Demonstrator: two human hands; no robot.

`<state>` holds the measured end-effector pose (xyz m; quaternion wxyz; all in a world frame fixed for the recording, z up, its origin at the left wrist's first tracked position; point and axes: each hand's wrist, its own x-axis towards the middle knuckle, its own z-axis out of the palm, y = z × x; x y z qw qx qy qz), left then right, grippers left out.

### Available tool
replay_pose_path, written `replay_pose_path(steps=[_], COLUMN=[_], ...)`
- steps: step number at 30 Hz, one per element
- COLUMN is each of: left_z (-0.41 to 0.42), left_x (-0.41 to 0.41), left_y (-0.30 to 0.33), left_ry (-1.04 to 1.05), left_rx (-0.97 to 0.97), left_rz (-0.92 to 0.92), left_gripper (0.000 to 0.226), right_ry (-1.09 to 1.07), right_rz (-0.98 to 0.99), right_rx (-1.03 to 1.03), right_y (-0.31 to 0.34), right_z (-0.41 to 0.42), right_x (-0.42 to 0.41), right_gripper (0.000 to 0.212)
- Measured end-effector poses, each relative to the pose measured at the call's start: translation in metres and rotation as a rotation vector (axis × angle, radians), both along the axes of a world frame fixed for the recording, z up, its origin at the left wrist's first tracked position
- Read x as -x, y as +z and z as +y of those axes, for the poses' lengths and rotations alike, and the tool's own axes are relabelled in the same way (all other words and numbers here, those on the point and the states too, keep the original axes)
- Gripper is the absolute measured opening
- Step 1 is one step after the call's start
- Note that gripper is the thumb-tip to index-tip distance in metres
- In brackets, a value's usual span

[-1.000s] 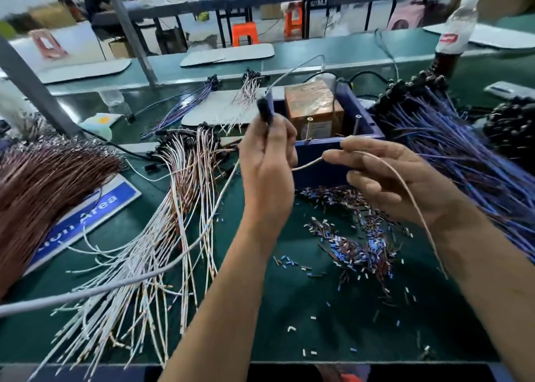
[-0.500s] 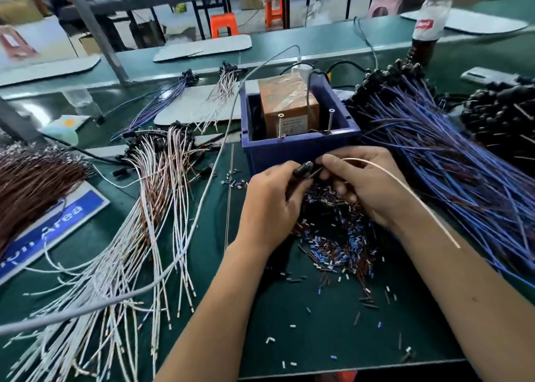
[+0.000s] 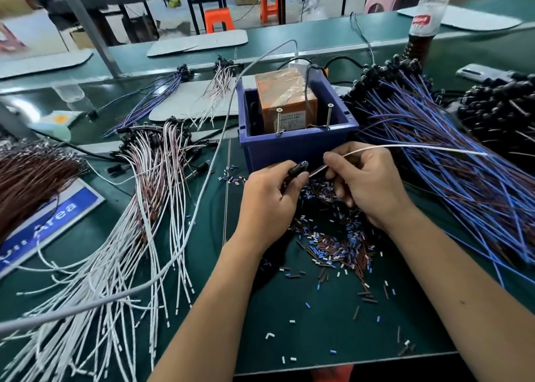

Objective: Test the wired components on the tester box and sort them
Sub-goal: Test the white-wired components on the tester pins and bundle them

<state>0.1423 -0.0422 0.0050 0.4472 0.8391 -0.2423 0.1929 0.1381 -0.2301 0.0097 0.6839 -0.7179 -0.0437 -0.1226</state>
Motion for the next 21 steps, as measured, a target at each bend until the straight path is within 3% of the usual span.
replay_pose_path(steps=[7, 13, 21], left_z=[0.005, 0.003, 0.001], left_x=[0.0, -0.001, 0.004], left_y=[-0.004, -0.004, -0.002], left_ry=[-0.002, -0.015, -0.077], left_rx=[0.058, 0.126, 0.178], left_rz=[0.065, 0.117, 0.18], left_gripper=[0.032, 0.027, 0.02], right_ry=[-0.106, 0.024, 0.025], right_rz=[0.04, 0.104, 0.056], right_rx=[-0.172, -0.011, -0.131], right_y=[0.007, 0.004, 0.009], right_z=[-0.013, -0.001, 0.003], right_x=[0.002, 0.007, 0.014], right_gripper=[0.02, 0.01, 0.013])
